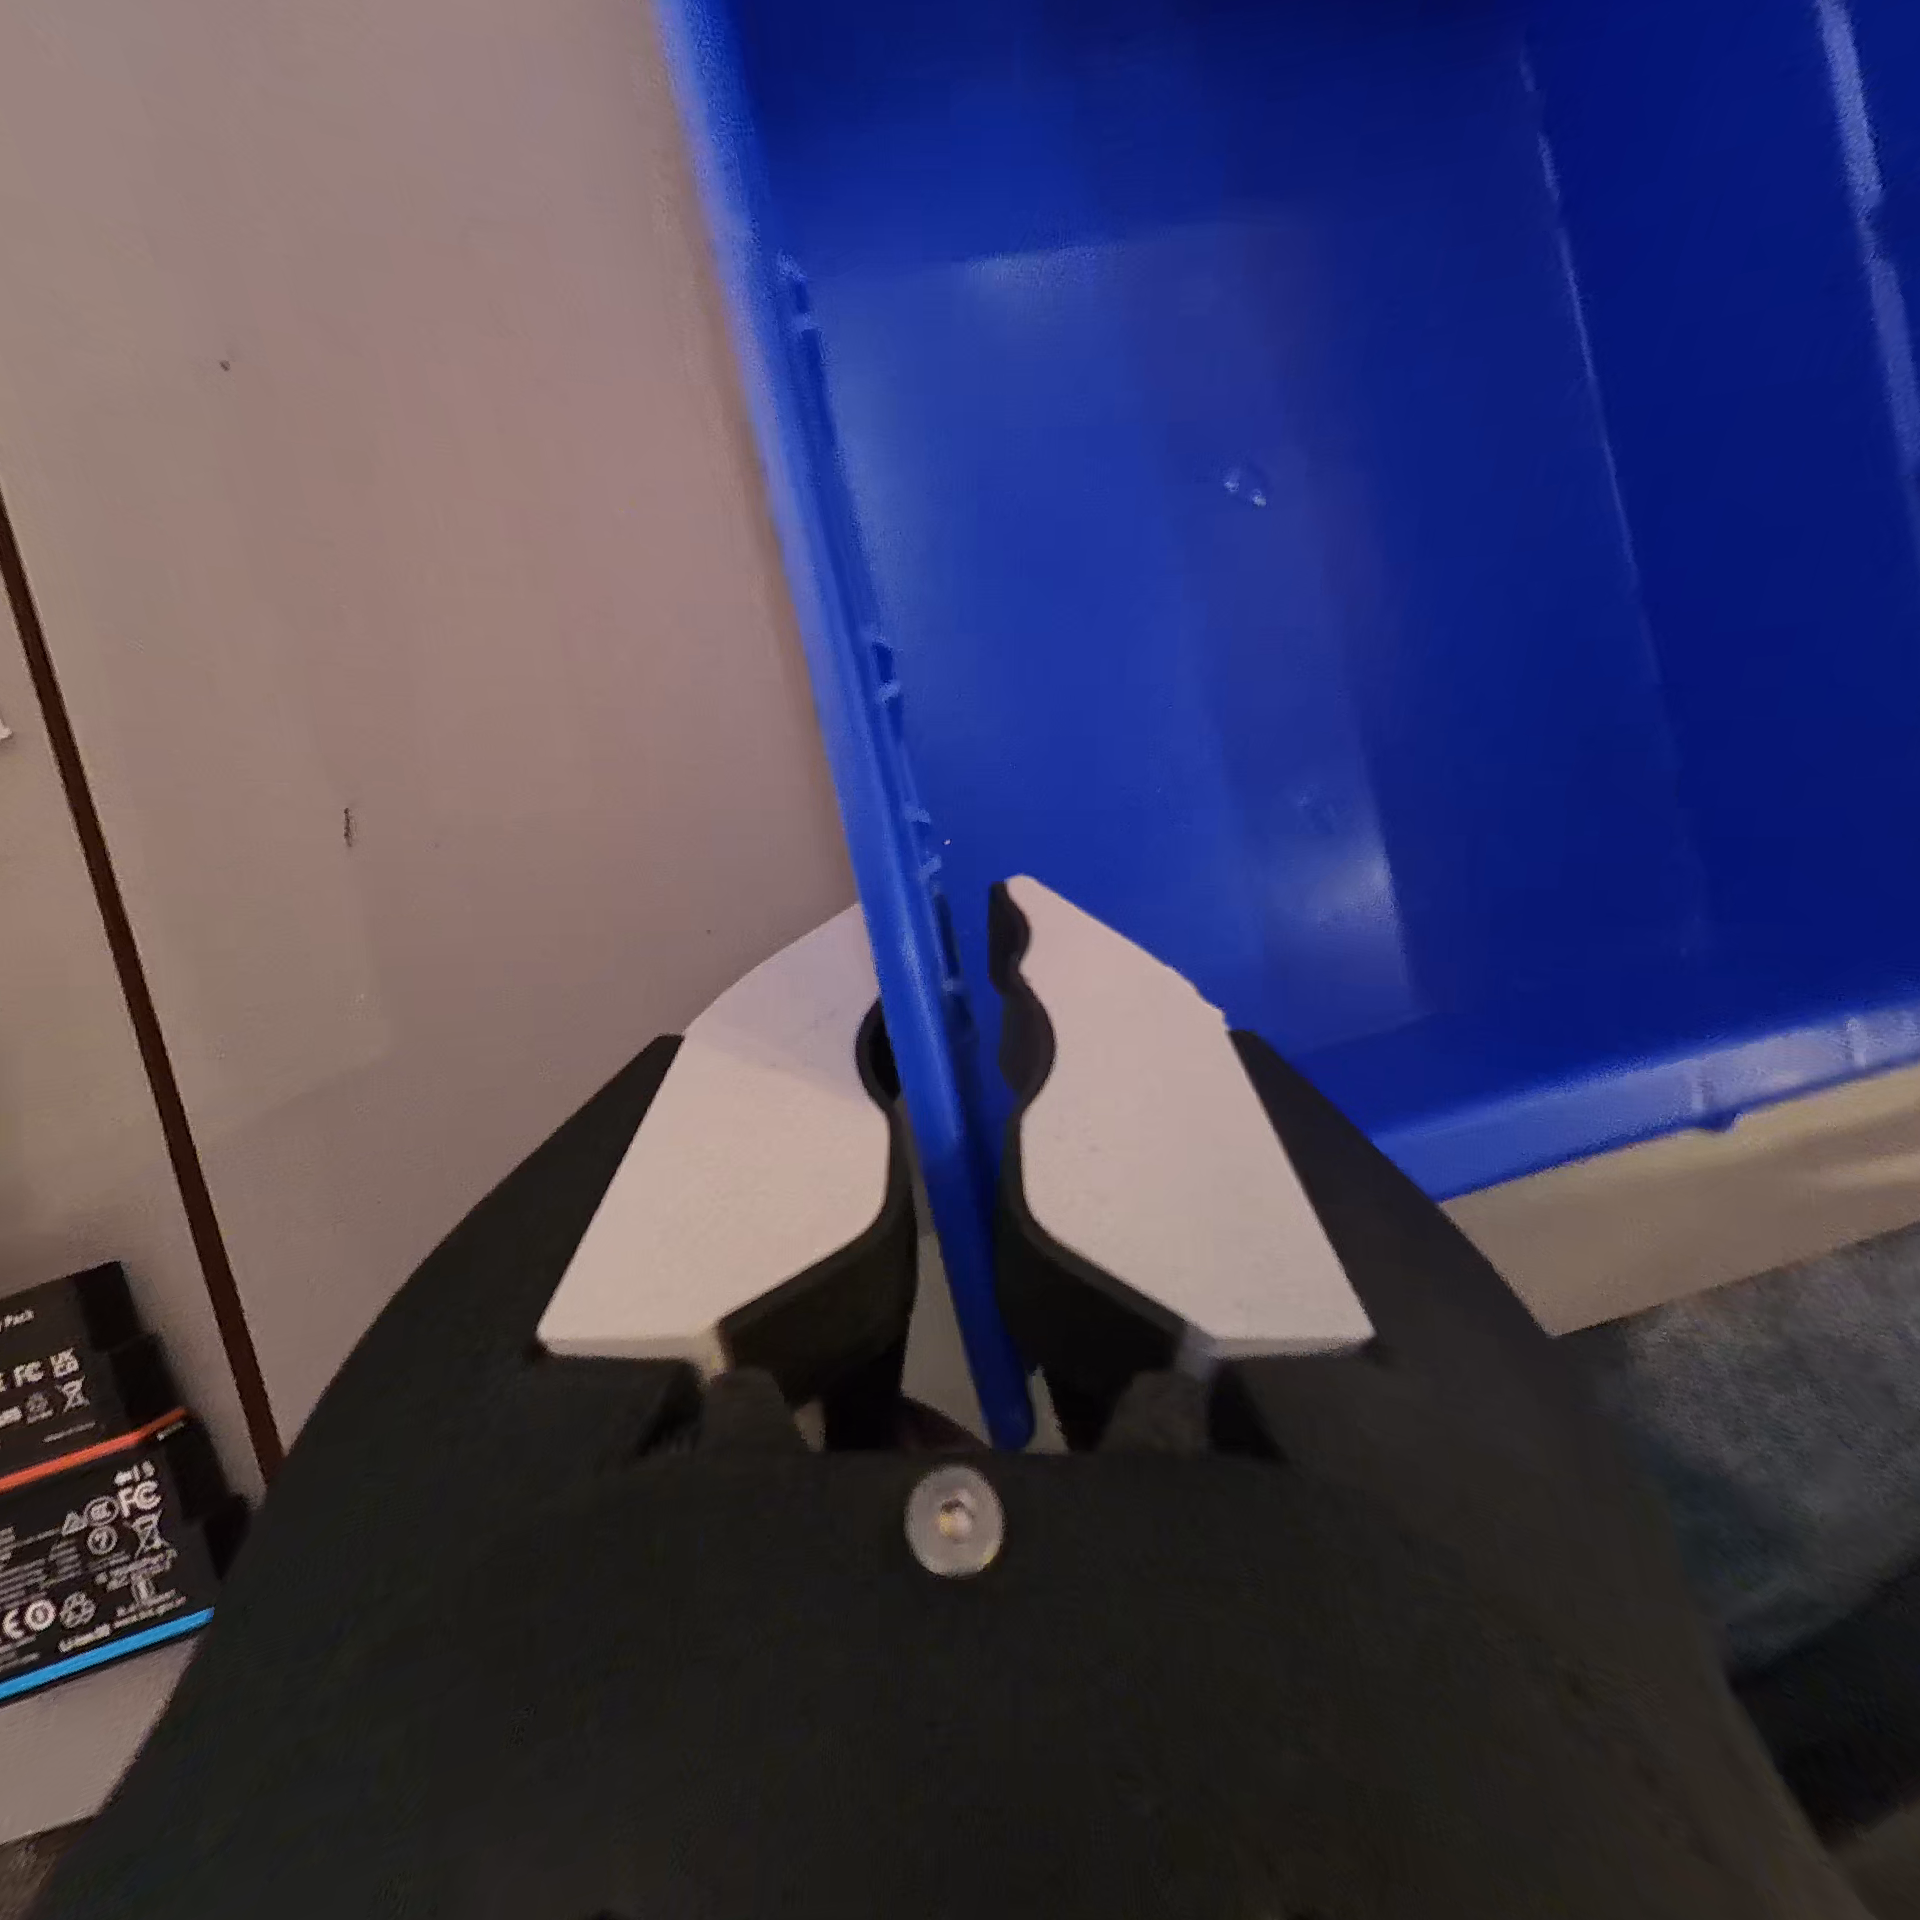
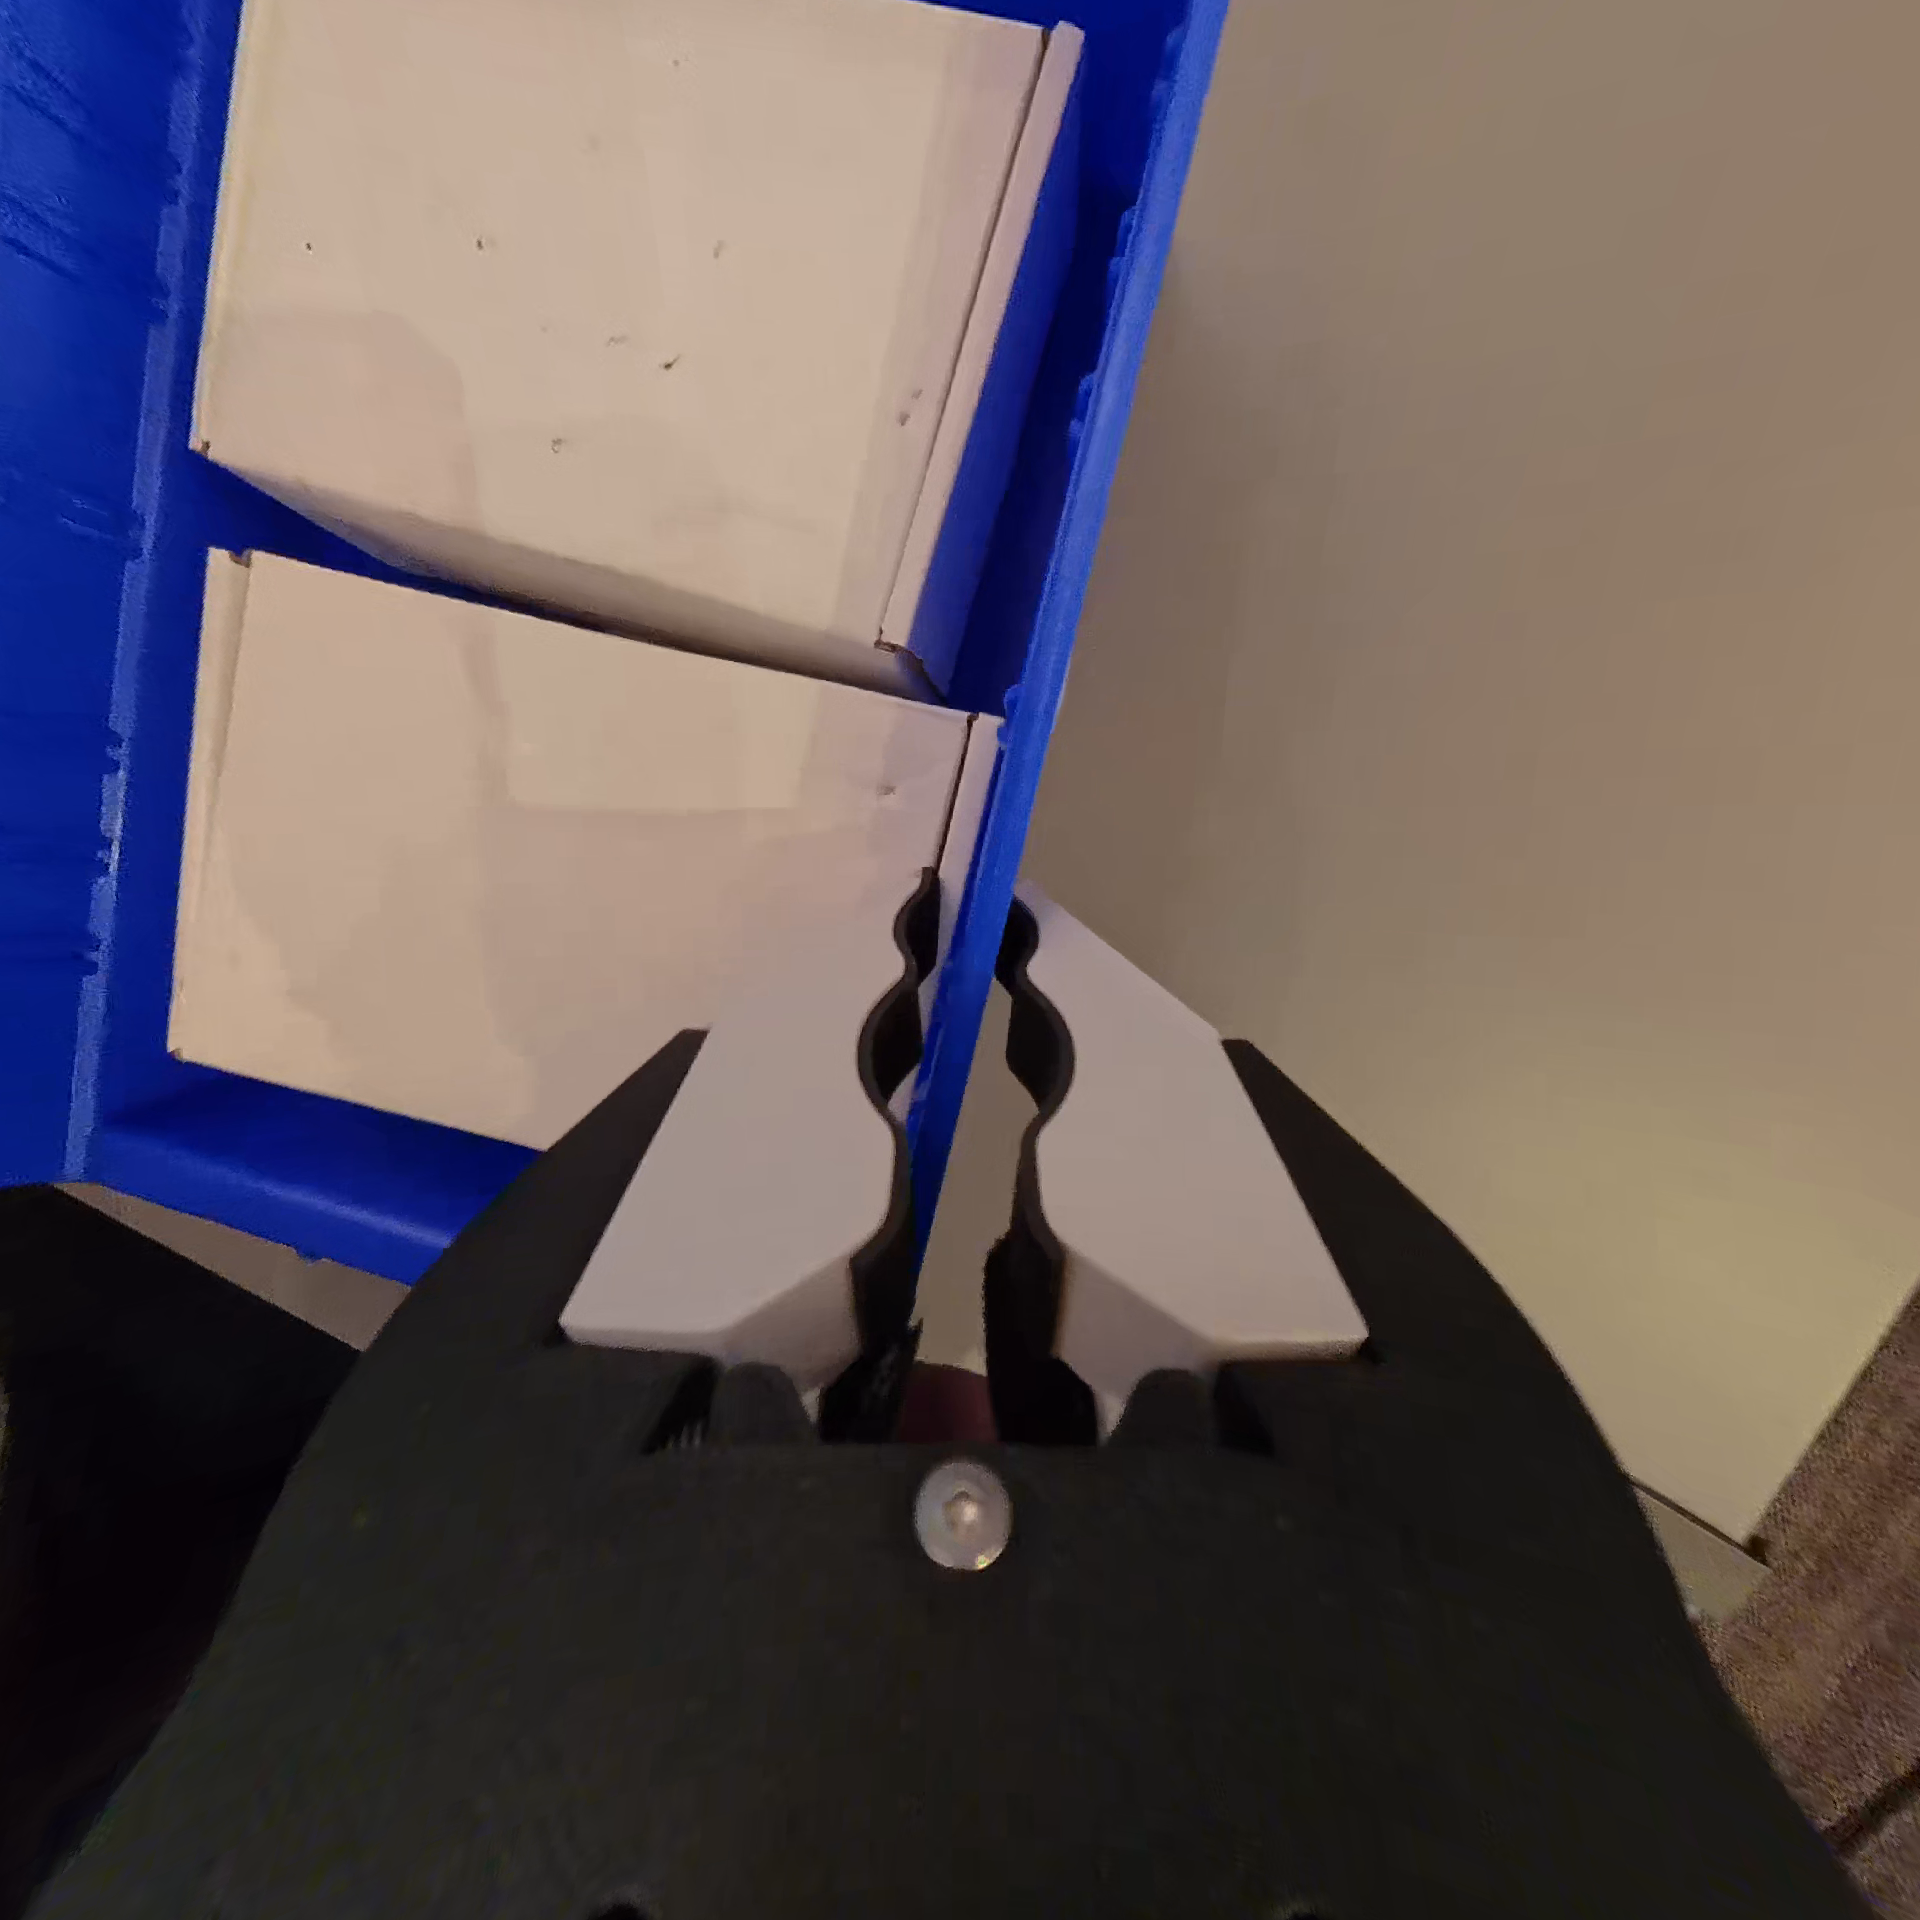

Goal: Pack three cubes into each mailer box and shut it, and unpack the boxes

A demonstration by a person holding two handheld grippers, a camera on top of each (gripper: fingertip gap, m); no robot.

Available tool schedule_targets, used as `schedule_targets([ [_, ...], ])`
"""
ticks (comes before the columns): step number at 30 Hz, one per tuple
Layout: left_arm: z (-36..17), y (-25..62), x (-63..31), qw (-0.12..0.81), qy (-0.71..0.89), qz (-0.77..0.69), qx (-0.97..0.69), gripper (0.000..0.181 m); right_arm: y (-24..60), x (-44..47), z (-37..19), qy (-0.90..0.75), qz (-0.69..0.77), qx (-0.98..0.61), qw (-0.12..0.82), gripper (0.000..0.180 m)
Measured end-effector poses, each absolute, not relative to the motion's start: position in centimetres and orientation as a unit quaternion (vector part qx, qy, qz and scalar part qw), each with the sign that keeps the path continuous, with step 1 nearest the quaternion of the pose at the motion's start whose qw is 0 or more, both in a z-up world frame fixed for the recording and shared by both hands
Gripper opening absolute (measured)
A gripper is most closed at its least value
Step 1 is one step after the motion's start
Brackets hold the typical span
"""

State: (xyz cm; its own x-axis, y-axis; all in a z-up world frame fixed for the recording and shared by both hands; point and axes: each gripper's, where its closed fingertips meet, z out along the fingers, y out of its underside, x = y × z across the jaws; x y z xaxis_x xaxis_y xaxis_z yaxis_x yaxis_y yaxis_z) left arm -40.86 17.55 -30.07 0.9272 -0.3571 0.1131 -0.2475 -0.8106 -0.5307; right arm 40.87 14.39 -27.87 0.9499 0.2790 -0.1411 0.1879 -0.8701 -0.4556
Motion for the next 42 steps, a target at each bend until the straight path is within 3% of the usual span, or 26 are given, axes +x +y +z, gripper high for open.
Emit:
schedule_targets([
  [3, -29.9, 17.7, -40.2, 0.279, 0.150, -0.117, -0.941, 0.005, 14.6, 39.1, -27.9, -0.125, 0.109, -0.959, 0.228, 0.007],
  [14, -28.2, 17.0, -37.5, 0.349, 0.135, -0.179, -0.910, 0.005, 15.6, 30.7, -27.7, -0.116, 0.212, -0.943, 0.229, 0.012],
  [26, -22.9, 15.5, -39.0, 0.441, 0.074, -0.201, -0.872, 0.006, 15.5, 16.4, -26.4, -0.039, 0.408, -0.874, 0.261, 0.039],
  [42, -17.8, 12.4, -40.7, 0.507, 0.039, -0.212, -0.834, 0.006, 14.8, -0.9, -25.0, -0.029, 0.496, -0.821, 0.283, 0.068],
])
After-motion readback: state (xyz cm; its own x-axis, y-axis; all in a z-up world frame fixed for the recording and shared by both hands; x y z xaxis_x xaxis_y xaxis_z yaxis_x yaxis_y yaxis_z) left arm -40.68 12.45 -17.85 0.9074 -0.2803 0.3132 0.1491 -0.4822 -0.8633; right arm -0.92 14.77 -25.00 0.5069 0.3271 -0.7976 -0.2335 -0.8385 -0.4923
